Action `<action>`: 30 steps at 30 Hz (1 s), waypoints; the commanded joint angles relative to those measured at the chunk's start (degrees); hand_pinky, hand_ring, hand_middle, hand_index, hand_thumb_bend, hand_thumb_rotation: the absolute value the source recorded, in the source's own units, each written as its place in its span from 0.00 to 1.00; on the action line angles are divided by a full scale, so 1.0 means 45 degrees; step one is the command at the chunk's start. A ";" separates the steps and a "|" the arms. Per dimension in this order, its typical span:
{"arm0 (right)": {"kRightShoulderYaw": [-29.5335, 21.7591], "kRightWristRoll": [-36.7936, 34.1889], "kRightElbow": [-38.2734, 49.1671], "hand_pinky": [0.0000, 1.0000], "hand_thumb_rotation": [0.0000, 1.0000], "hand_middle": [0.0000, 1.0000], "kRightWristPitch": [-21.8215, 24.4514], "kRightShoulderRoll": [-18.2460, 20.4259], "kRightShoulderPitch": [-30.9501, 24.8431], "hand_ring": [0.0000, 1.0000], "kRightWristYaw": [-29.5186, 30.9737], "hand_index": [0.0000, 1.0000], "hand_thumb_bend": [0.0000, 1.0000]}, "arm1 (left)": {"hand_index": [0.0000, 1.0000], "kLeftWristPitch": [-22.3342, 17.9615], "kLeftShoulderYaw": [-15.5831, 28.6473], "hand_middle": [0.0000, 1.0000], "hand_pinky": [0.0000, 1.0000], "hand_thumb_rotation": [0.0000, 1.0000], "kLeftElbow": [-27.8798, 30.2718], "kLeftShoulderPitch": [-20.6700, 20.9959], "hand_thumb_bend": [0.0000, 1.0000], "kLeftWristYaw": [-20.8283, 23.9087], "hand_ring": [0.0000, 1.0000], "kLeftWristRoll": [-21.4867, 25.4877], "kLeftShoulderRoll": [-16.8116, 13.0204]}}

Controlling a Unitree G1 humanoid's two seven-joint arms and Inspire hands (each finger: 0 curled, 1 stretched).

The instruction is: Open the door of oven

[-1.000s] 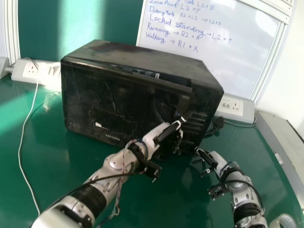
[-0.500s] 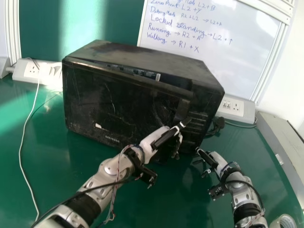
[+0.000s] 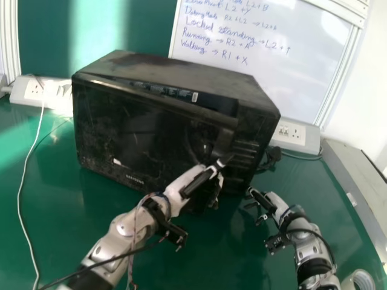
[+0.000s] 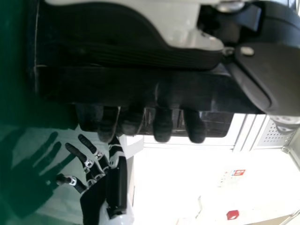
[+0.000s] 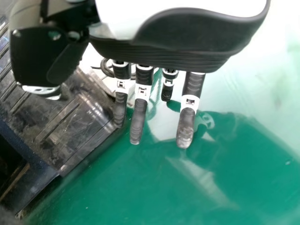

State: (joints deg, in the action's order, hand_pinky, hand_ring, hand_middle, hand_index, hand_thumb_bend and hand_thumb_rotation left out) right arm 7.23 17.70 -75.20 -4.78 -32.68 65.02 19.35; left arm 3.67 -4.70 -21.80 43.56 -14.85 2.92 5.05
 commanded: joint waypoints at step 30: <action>0.0244 0.0460 -0.0398 0.37 0.94 0.60 0.0263 -0.0249 -0.0515 0.48 0.0201 0.73 0.63 | 0.11 0.5293 0.0816 0.09 0.00 0.43 0.8784 -0.3370 0.44 -0.1066 0.05 0.2402 -0.0553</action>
State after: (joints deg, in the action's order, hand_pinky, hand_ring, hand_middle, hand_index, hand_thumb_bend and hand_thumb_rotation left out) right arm 7.69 18.70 -75.21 -5.06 -33.35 64.98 19.33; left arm 29.63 -4.39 13.34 27.57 -20.27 8.45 1.26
